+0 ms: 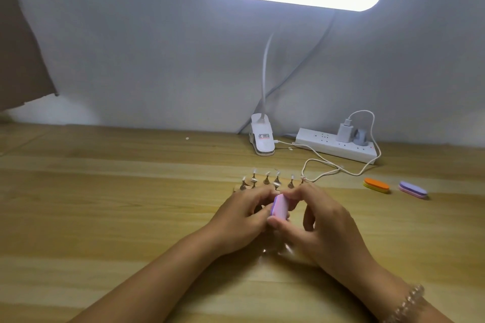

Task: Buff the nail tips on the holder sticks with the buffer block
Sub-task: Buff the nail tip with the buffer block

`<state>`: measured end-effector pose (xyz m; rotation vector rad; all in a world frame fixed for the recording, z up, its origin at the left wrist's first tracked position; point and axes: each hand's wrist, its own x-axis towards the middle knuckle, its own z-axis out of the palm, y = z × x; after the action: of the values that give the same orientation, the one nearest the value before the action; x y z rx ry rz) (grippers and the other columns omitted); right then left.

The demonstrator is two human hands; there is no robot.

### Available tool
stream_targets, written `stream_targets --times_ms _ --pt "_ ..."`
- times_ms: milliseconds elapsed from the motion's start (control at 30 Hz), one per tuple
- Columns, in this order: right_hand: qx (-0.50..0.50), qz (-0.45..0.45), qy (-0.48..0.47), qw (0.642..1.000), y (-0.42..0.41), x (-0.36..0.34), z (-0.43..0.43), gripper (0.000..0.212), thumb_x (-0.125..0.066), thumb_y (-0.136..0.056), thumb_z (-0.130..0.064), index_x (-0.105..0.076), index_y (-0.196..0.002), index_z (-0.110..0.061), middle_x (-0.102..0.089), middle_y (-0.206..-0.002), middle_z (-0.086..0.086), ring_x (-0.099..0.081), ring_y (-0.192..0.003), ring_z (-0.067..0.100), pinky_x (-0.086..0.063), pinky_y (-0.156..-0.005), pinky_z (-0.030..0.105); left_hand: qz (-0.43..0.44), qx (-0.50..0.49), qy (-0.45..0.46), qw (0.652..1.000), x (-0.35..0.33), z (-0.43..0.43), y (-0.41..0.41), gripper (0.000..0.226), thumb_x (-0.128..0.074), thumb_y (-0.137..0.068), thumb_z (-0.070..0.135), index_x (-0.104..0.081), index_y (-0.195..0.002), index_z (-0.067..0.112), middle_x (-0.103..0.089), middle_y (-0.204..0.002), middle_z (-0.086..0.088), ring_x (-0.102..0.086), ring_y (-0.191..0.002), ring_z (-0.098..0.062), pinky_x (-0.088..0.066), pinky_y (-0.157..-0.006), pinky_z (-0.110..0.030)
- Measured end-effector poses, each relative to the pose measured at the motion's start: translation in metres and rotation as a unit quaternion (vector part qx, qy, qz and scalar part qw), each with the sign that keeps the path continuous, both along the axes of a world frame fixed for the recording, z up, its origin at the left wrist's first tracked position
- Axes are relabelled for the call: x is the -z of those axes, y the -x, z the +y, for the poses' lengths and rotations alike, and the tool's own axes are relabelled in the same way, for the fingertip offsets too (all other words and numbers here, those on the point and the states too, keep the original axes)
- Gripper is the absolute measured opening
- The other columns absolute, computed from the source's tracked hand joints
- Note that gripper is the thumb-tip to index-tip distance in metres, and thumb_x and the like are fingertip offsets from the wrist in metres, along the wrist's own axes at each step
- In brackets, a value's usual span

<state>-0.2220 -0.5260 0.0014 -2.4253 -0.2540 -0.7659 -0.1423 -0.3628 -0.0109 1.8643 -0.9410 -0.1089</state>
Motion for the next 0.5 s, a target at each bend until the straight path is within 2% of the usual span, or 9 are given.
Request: stream_targets --times_ms 100,200,267,367,400,500 --pt "0.031 0.014 -0.063 0.997 -0.0053 -0.0007 -0.0082 0.034 -0.066 -0.074 -0.061 -0.060 -0.085 -0.030 -0.062 -0.086 -0.018 -0.052 -0.064 0.012 -0.039 -0.058 0.025 -0.011 -0.004 -0.006 1.000 0.0011 0.0006 0.0000 0.014 -0.054 -0.100 0.017 -0.067 -0.104 0.014 -0.064 -0.085 0.012 -0.057 -0.073 -0.004 -0.047 -0.067 -0.032" --pt "0.005 -0.003 -0.005 1.000 0.0010 -0.0003 -0.0025 0.040 -0.064 -0.075 -0.067 -0.059 -0.087 -0.029 -0.060 -0.085 -0.018 -0.049 -0.058 0.011 -0.041 -0.055 0.024 -0.003 0.001 0.000 1.000 -0.0001 0.0011 0.0015 0.015 -0.054 -0.100 0.012 -0.067 -0.104 0.017 -0.070 -0.093 0.005 -0.066 -0.084 -0.013 -0.052 -0.074 -0.038" --pt "-0.015 0.005 -0.013 1.000 0.0019 -0.0010 0.0000 0.041 -0.068 -0.074 -0.065 -0.059 -0.087 -0.027 -0.061 -0.084 -0.016 -0.049 -0.056 0.010 -0.043 -0.055 0.025 0.005 0.001 0.006 1.000 -0.0010 0.0006 0.0007 0.016 -0.054 -0.100 0.009 -0.068 -0.103 0.017 -0.072 -0.095 0.001 -0.068 -0.088 -0.018 -0.054 -0.078 -0.043" --pt "0.010 0.033 -0.097 0.995 -0.0048 -0.0030 -0.0079 0.039 -0.065 -0.072 -0.064 -0.062 -0.085 -0.027 -0.065 -0.085 -0.014 -0.052 -0.061 0.009 -0.039 -0.058 0.024 -0.009 -0.001 -0.001 1.000 0.0003 0.0004 0.0006 0.014 -0.053 -0.098 0.017 -0.067 -0.098 0.020 -0.065 -0.083 0.016 -0.058 -0.072 -0.003 -0.046 -0.066 -0.031" --pt "0.015 0.028 -0.089 0.996 -0.0047 -0.0027 -0.0086 0.040 -0.064 -0.073 -0.066 -0.061 -0.085 -0.028 -0.064 -0.085 -0.014 -0.052 -0.062 0.009 -0.038 -0.058 0.021 -0.009 0.001 0.000 1.000 0.0004 0.0006 0.0012 0.014 -0.053 -0.098 0.018 -0.067 -0.098 0.021 -0.064 -0.082 0.016 -0.058 -0.073 -0.002 -0.045 -0.066 -0.030" --pt "-0.005 0.012 -0.021 1.000 0.0011 -0.0004 -0.0007 0.040 -0.065 -0.073 -0.065 -0.059 -0.086 -0.027 -0.061 -0.082 -0.016 -0.050 -0.057 0.011 -0.038 -0.054 0.020 0.014 0.003 0.008 1.000 0.0004 0.0002 -0.0007 0.015 -0.054 -0.100 0.010 -0.068 -0.102 0.017 -0.072 -0.093 0.003 -0.067 -0.084 -0.014 -0.052 -0.072 -0.039"
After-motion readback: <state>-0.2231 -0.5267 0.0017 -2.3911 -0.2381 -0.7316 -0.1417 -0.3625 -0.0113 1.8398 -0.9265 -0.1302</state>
